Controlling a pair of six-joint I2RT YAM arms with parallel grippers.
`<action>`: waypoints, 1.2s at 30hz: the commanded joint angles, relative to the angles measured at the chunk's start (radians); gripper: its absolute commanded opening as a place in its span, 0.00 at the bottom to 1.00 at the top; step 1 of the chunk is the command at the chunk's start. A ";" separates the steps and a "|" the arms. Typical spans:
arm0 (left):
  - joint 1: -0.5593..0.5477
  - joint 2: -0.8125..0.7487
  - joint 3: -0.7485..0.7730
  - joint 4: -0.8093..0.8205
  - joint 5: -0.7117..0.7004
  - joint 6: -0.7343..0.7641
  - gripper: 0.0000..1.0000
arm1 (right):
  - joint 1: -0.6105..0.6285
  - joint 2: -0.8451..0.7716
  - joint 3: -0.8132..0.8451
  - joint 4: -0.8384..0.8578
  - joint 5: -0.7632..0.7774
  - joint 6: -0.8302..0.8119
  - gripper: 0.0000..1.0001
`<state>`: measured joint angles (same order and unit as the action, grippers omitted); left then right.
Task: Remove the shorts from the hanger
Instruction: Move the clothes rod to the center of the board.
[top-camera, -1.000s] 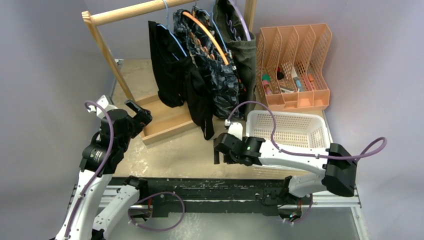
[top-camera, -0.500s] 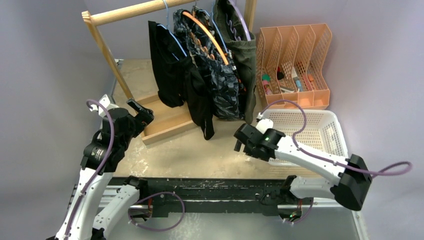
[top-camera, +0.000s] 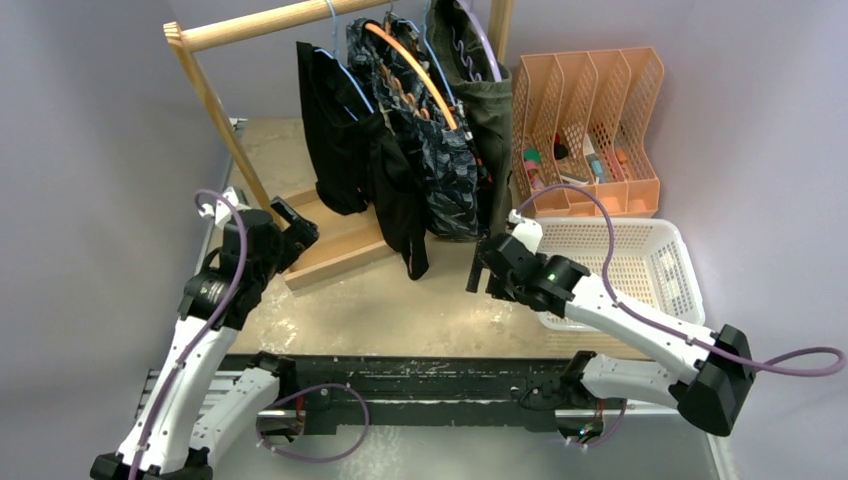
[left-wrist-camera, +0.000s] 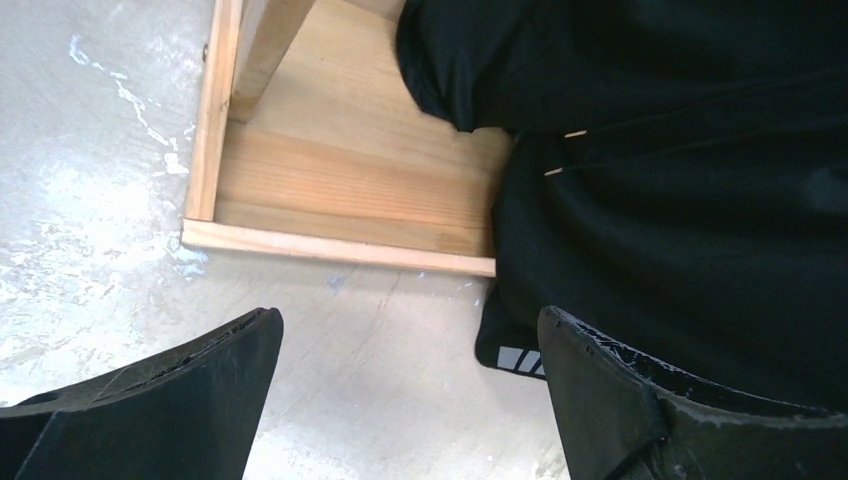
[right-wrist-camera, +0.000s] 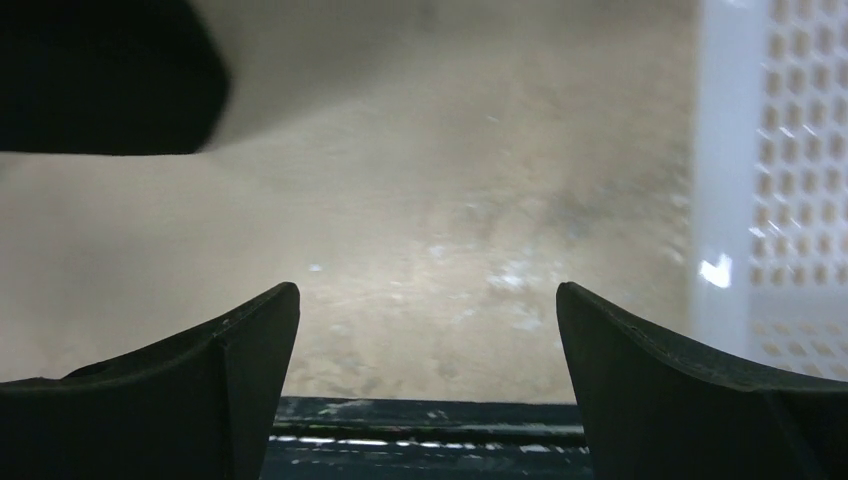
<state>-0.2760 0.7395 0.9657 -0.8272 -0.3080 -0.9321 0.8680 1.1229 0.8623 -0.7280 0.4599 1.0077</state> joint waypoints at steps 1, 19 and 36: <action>0.003 0.067 -0.060 0.088 0.057 0.008 1.00 | -0.003 -0.071 0.018 0.287 -0.095 -0.237 0.99; 0.003 0.318 -0.403 0.615 0.160 -0.121 0.90 | -0.003 -0.250 0.043 0.272 0.141 -0.188 0.99; 0.016 0.668 -0.214 0.692 -0.109 0.018 0.93 | -0.003 -0.272 0.187 0.059 0.346 -0.086 0.99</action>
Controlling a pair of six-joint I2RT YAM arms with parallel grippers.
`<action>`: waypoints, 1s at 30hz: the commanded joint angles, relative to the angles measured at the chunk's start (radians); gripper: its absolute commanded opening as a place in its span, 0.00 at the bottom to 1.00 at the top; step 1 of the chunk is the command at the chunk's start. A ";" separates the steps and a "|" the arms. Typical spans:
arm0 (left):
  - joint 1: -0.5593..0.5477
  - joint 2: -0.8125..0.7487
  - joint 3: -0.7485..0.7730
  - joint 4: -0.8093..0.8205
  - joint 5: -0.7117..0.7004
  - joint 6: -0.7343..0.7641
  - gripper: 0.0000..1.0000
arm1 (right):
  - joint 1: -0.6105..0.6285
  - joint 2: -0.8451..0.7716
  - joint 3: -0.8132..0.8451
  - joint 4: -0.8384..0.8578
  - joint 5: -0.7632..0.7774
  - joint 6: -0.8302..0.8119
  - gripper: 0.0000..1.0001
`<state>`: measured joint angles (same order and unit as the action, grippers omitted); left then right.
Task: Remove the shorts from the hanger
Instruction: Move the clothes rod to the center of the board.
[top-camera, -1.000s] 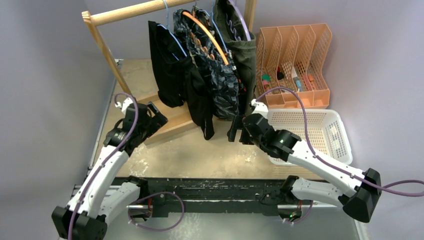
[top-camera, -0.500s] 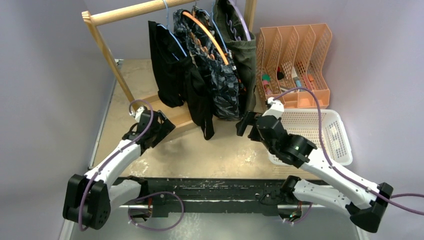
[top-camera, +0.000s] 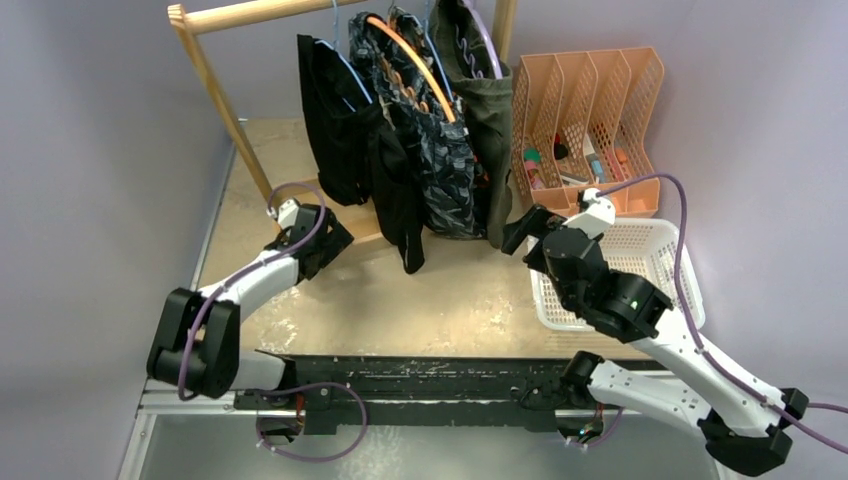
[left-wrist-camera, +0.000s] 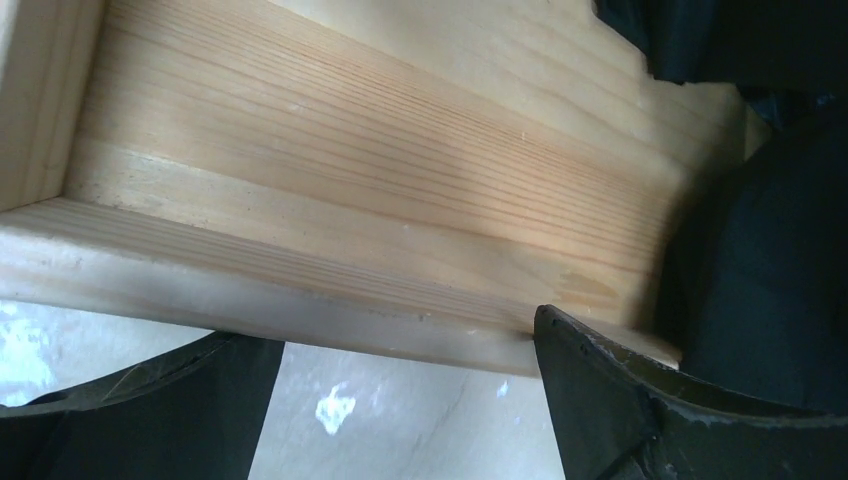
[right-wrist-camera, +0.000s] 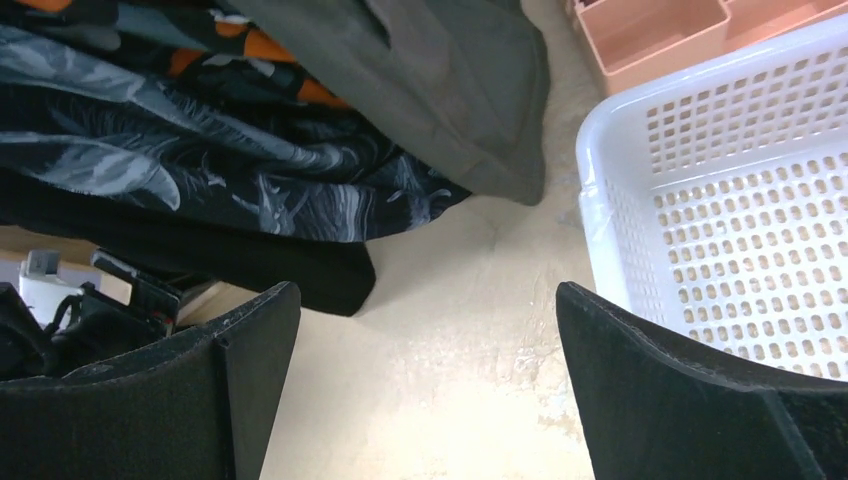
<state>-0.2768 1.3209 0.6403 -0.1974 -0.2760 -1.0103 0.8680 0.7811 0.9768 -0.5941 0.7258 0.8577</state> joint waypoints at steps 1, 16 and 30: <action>0.022 0.120 0.137 0.061 -0.137 0.105 0.93 | -0.003 0.097 0.074 -0.066 0.075 0.030 0.99; 0.122 0.406 0.470 0.013 -0.126 0.228 0.93 | -0.013 0.150 -0.043 0.125 -0.074 0.018 1.00; 0.158 0.580 0.699 -0.122 0.040 0.234 0.93 | -0.207 0.212 -0.023 0.246 -0.454 -0.133 1.00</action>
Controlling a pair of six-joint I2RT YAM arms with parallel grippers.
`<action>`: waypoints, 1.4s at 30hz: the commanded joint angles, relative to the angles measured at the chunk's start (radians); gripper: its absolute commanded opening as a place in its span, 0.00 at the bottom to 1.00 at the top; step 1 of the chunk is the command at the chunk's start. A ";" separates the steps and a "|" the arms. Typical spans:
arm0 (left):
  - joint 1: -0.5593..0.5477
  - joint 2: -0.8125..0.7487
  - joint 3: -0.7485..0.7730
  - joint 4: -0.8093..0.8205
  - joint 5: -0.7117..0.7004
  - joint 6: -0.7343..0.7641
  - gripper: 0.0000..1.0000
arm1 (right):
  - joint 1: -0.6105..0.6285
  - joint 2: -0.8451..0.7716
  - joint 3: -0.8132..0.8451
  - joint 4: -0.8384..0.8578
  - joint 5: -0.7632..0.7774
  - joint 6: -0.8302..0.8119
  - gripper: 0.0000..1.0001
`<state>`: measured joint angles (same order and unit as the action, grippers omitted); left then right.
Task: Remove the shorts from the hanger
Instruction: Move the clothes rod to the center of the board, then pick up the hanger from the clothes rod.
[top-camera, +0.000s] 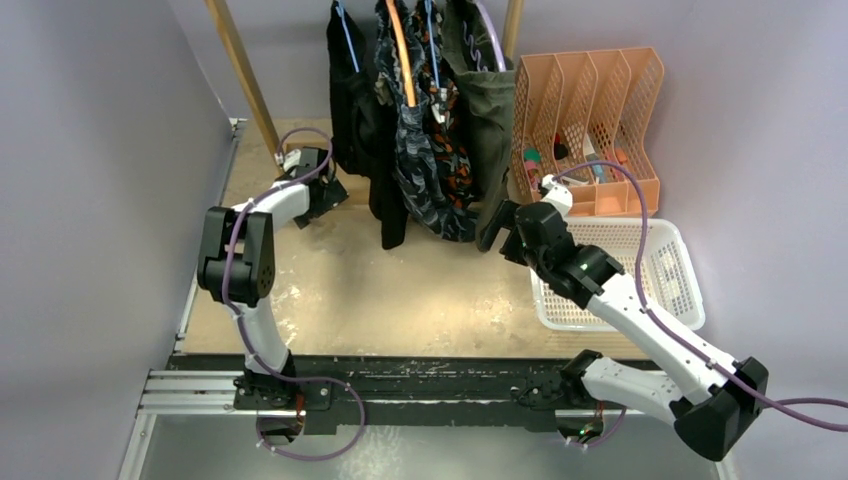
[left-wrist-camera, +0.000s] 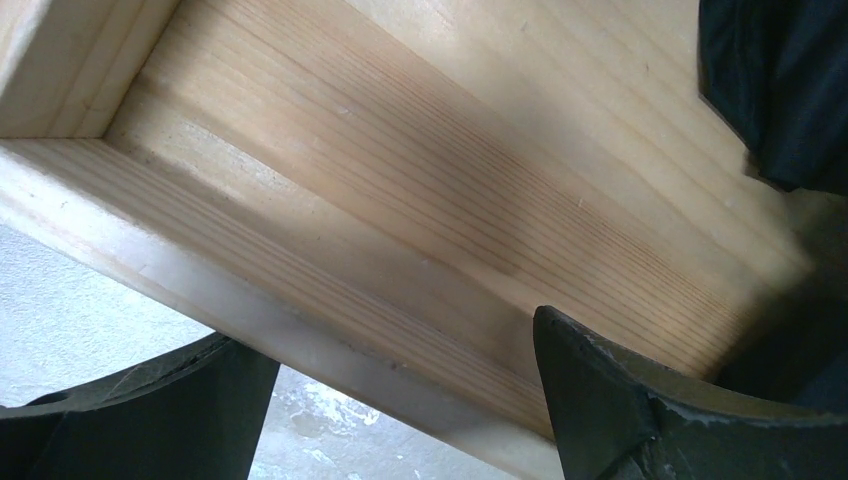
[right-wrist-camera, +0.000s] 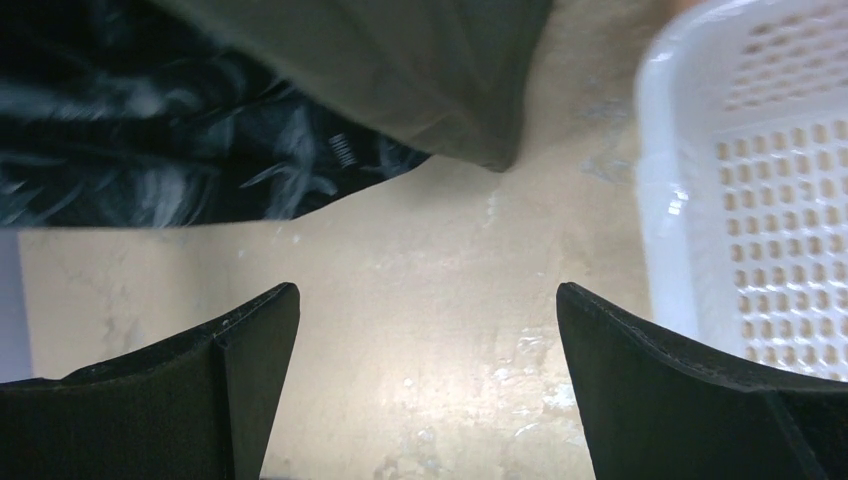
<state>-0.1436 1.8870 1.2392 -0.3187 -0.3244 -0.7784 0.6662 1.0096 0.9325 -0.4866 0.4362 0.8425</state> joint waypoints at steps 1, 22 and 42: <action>0.028 0.003 0.105 -0.020 0.084 0.004 0.93 | -0.005 -0.015 0.026 0.152 -0.179 -0.135 0.99; 0.029 -0.711 -0.018 -0.046 0.145 0.021 0.97 | -0.005 -0.441 -0.182 0.403 0.122 -0.100 0.99; -0.080 -0.687 0.219 -0.055 0.429 0.090 0.89 | -0.005 -0.274 -0.112 0.441 -0.288 -0.311 1.00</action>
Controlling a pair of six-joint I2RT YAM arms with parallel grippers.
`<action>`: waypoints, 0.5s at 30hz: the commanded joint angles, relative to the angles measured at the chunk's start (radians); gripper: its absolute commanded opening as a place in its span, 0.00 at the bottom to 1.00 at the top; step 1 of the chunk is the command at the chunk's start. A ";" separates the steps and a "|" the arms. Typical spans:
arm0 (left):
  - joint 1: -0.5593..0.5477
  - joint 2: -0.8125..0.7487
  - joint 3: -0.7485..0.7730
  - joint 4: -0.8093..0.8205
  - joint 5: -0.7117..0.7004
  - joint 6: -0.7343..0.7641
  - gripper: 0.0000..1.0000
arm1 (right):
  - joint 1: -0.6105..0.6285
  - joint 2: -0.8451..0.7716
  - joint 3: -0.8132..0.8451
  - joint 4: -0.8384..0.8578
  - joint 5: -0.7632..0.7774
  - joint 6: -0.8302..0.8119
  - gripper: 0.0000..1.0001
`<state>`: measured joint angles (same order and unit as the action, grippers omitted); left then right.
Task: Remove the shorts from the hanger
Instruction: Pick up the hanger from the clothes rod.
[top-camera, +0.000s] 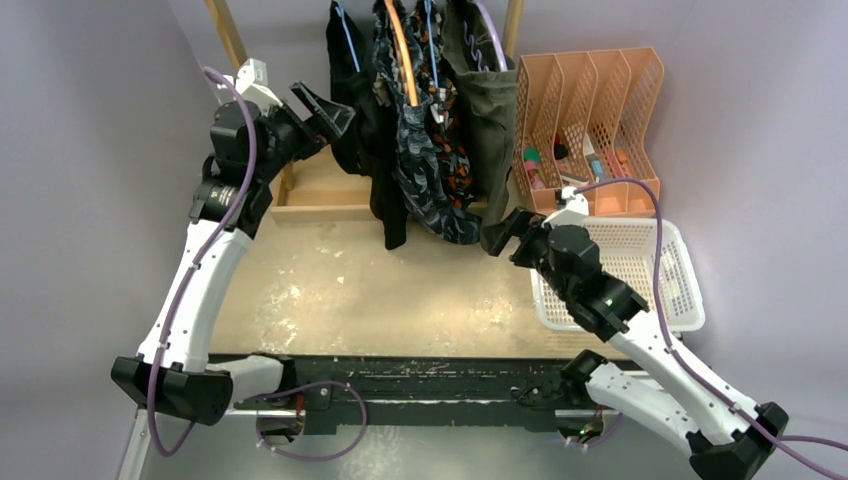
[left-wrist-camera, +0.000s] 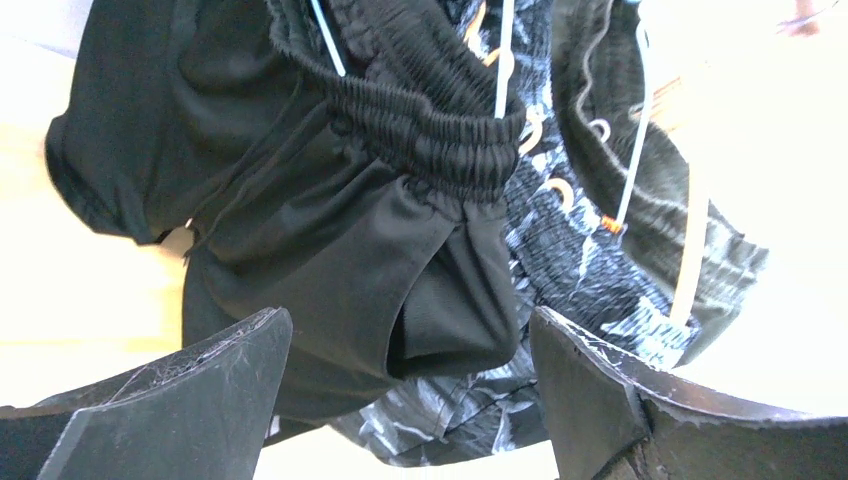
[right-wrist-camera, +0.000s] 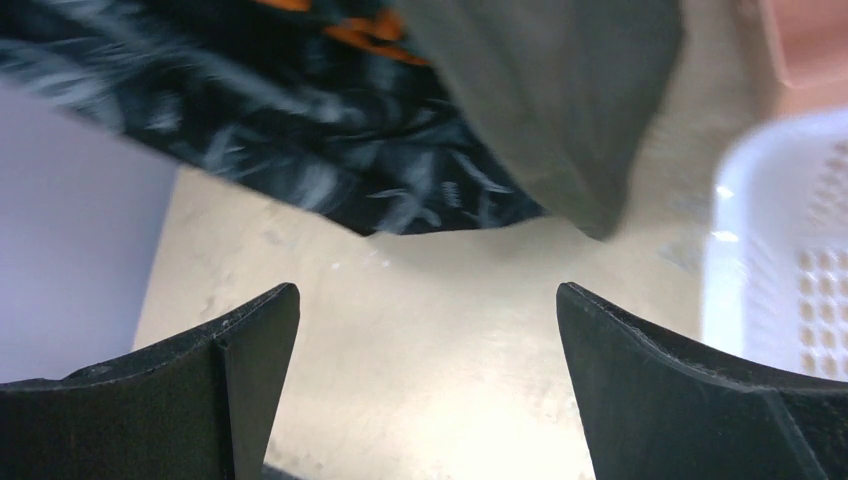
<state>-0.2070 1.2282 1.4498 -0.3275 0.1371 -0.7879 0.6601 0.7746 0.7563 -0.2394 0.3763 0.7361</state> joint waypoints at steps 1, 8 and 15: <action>-0.016 -0.047 -0.029 -0.029 -0.023 0.122 0.91 | 0.001 -0.044 0.067 0.214 -0.241 -0.212 1.00; -0.015 -0.050 -0.034 0.043 0.112 0.130 0.92 | 0.001 -0.036 0.103 0.221 -0.197 -0.182 0.99; -0.015 0.028 0.088 -0.012 0.158 0.156 0.84 | 0.002 -0.032 0.075 0.175 -0.179 -0.067 0.99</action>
<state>-0.2192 1.2320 1.4467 -0.3641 0.2432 -0.6601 0.6609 0.7425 0.8207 -0.0711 0.1902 0.6048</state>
